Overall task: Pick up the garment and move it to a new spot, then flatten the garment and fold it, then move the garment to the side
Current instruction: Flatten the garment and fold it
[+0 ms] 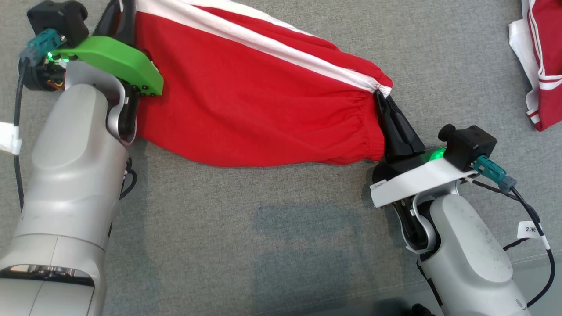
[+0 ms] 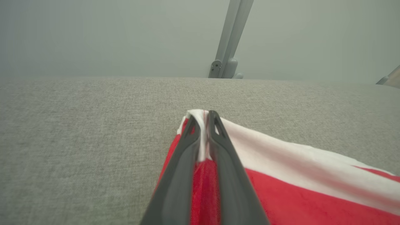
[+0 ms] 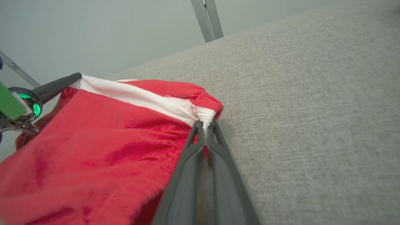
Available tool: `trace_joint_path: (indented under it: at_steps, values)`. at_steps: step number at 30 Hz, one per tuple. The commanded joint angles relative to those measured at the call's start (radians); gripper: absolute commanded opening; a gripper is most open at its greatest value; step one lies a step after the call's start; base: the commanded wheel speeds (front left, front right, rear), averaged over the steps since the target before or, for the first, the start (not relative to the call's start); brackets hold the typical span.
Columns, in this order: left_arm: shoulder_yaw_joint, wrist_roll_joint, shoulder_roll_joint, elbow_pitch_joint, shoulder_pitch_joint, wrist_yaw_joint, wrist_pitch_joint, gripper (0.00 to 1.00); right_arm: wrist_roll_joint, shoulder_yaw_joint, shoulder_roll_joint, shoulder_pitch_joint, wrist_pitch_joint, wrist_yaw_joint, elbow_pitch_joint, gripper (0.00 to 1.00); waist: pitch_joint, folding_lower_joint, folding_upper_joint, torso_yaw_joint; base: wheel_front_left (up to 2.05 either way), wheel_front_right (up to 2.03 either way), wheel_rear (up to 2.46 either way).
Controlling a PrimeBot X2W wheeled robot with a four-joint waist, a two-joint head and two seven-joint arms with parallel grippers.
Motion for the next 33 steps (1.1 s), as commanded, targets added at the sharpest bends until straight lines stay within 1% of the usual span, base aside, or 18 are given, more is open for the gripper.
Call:
trace_joint_path:
  at_steps: [1, 2, 3, 4, 5, 13, 21, 27, 30, 33]
  values:
    - [-0.001, 0.008, -0.007, 0.023, -0.032, 0.001, -0.003, 0.40, -0.007, 0.003, -0.003, -0.008, -0.003, -0.002, 0.006, 0.89, -0.004, 0.0000, 0.0055, -0.001, 0.00, 0.00, 0.00]
    - [-0.005, 0.010, -0.011, 0.029, -0.039, 0.001, -0.003, 0.45, -0.007, 0.004, -0.003, -0.007, -0.003, -0.002, 0.007, 1.00, -0.006, 0.0000, 0.0055, -0.001, 0.00, 0.00, 0.00]
    - [-0.007, 0.011, -0.013, 0.035, -0.044, 0.001, -0.003, 0.82, -0.007, 0.005, -0.003, -0.007, -0.003, -0.002, 0.007, 1.00, -0.008, 0.0000, 0.0055, -0.001, 0.00, 0.00, 0.00]
    - [-0.007, 0.011, -0.013, 0.035, -0.044, 0.001, -0.003, 0.82, -0.007, 0.005, -0.003, -0.007, -0.003, -0.002, 0.007, 1.00, -0.008, 0.0000, 0.0055, -0.001, 0.00, 0.00, 0.00]
    - [-0.012, 0.012, -0.018, 0.045, -0.050, 0.001, -0.003, 1.00, -0.011, 0.003, -0.003, -0.007, -0.003, -0.002, 0.008, 1.00, -0.012, 0.0000, 0.0055, 0.000, 0.00, 0.00, 0.00]
    - [-0.032, 0.017, -0.024, 0.045, -0.026, 0.001, -0.003, 1.00, -0.033, -0.025, -0.003, 0.015, -0.003, -0.002, -0.012, 1.00, -0.038, 0.0000, 0.0055, 0.010, 0.00, 0.00, 0.00]
    - [-0.034, -0.024, -0.028, -0.045, 0.094, 0.001, -0.003, 1.00, -0.087, -0.108, -0.003, 0.096, -0.003, -0.002, -0.063, 1.00, -0.104, 0.0000, 0.0055, 0.043, 0.00, 0.00, 0.00]
    - [-0.040, -0.047, -0.006, -0.107, 0.239, 0.001, -0.003, 1.00, -0.116, -0.168, -0.003, 0.165, -0.003, -0.002, -0.093, 1.00, -0.174, 0.0000, 0.0055, 0.060, 0.00, 0.00, 0.00]
    - [-0.038, -0.053, 0.010, -0.097, 0.285, 0.001, -0.002, 1.00, -0.134, -0.184, -0.003, 0.195, -0.003, -0.002, -0.106, 1.00, -0.206, 0.0000, 0.0055, 0.062, 0.00, 0.00, 0.00]
    - [-0.043, -0.072, 0.025, -0.073, 0.313, 0.001, 0.024, 1.00, -0.145, -0.195, -0.002, 0.219, -0.003, -0.002, -0.121, 1.00, -0.235, 0.0000, 0.0055, 0.056, 0.00, 0.00, 0.00]
